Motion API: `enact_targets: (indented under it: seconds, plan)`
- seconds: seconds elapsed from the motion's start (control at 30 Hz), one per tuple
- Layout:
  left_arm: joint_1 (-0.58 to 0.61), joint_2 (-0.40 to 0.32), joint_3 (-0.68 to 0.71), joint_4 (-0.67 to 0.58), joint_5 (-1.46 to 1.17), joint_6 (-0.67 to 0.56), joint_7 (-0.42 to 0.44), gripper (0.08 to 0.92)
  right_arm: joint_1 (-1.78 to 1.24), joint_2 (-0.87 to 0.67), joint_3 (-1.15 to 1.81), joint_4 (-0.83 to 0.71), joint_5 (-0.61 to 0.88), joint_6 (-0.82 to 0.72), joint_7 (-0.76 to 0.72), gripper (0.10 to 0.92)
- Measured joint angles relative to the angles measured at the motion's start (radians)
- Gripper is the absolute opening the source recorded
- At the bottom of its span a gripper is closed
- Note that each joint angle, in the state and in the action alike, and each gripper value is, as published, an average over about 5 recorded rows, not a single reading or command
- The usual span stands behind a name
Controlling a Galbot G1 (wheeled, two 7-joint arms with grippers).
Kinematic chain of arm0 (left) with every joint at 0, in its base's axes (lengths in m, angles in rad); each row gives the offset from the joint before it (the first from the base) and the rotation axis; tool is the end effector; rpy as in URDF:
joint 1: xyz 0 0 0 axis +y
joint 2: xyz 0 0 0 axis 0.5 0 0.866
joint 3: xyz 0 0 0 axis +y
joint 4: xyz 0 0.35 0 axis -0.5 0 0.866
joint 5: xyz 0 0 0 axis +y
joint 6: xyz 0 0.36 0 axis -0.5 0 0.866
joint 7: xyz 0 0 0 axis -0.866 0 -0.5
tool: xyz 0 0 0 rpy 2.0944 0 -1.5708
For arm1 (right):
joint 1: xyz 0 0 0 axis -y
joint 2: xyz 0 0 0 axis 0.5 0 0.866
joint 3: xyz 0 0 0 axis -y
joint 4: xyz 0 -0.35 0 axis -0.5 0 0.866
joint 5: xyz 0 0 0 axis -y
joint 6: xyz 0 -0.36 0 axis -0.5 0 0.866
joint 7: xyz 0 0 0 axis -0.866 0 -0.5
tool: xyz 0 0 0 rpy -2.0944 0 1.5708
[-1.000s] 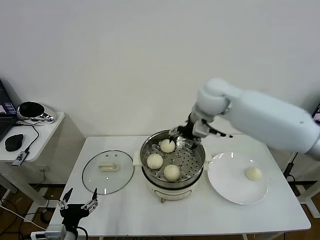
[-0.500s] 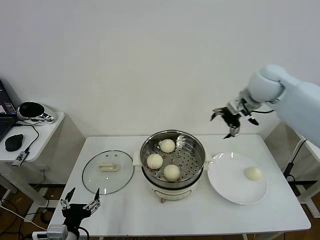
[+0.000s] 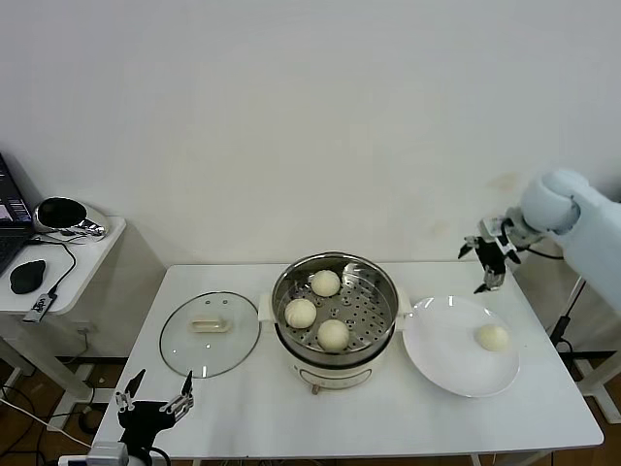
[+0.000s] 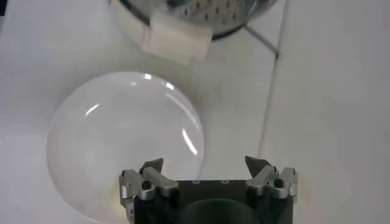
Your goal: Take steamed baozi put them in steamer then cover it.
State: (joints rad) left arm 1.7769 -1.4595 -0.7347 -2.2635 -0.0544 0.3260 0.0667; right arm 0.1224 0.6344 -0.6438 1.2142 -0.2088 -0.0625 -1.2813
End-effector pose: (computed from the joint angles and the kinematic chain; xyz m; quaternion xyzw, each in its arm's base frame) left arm 0.1266 0.0710 -0.2647 0.0242 -0.9818 -0.0695 0.1751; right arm 0.5413 -0.1992 -0.0858 0.4812 -0.5347 0.5871 0.3714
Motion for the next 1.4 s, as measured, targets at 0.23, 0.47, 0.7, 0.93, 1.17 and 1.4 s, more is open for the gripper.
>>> enact_targets:
  seconds: [0.23, 0.47, 0.7, 0.93, 1.17, 1.4]
  plan:
    - [0.004, 0.003, -0.002, 0.014, 0.010, 0.002, 0.001, 0.823, -0.127, 0.022, 0.085, -0.067, -0.068, 0.037, 0.018, 0.823]
    - [0.010, 0.007, -0.009, 0.017, 0.014, 0.005, 0.003, 0.823, -0.218, 0.033, 0.149, -0.114, -0.133, 0.081, 0.036, 0.823]
    - [0.010, 0.009, -0.002, 0.029, 0.023, 0.006, 0.004, 0.823, -0.285, 0.038, 0.200, -0.151, -0.195, 0.114, 0.055, 0.823]
    - [0.012, 0.009, 0.001, 0.038, 0.026, 0.007, 0.005, 0.823, -0.323, 0.054, 0.233, -0.178, -0.246, 0.134, 0.086, 0.823]
    - [0.012, 0.012, -0.002, 0.042, 0.026, 0.007, 0.005, 0.823, -0.335, 0.064, 0.245, -0.199, -0.280, 0.142, 0.104, 0.823]
    - [0.008, 0.012, 0.006, 0.053, 0.029, 0.006, 0.005, 0.823, -0.339, 0.078, 0.249, -0.226, -0.294, 0.146, 0.121, 0.823]
